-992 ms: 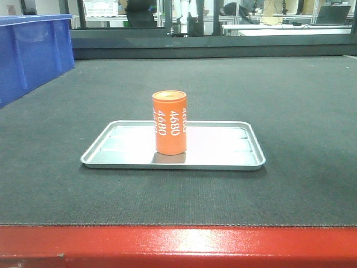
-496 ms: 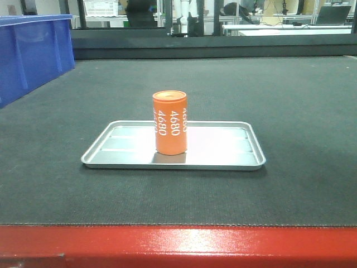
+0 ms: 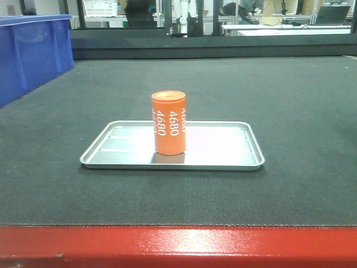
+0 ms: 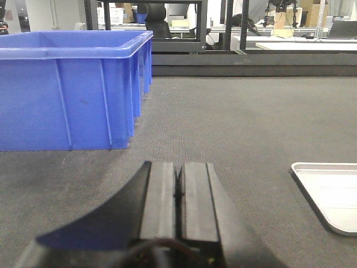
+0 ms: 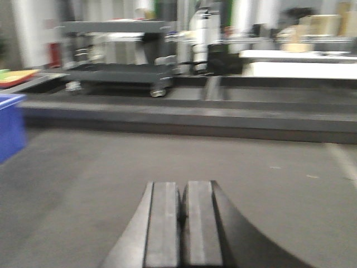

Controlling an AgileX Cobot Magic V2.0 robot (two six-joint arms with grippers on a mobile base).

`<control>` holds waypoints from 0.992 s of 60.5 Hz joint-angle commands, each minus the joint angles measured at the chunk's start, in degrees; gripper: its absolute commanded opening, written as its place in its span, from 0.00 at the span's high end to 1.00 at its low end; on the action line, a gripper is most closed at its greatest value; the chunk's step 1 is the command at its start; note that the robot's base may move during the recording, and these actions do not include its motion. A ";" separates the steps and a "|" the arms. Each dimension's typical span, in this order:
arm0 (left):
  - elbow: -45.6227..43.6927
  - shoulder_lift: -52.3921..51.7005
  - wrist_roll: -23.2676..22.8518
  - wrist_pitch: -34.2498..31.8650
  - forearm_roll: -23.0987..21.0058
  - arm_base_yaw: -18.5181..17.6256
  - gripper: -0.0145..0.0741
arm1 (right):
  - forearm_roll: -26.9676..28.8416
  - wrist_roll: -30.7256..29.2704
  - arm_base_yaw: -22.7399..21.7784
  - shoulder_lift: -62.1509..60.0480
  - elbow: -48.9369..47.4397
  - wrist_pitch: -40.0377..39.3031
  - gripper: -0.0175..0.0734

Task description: Grab orange capacitor from left shelf to right conveyor

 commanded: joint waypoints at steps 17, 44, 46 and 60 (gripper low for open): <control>-0.45 0.58 0.00 -5.16 -0.31 -0.31 0.95 | -0.31 -0.63 -3.95 -22.60 16.57 -4.34 0.75; -0.45 0.58 0.00 -5.16 -0.31 -0.31 0.95 | 1.01 3.67 -4.00 -34.06 32.19 -5.39 0.75; -0.45 0.58 0.00 -5.16 -0.31 -0.31 0.95 | 1.07 4.04 -4.00 -34.06 32.47 -6.53 0.75; -0.45 0.58 0.00 -5.16 -0.31 -0.31 0.95 | 15.70 -12.16 -4.00 -36.51 35.20 -7.92 0.75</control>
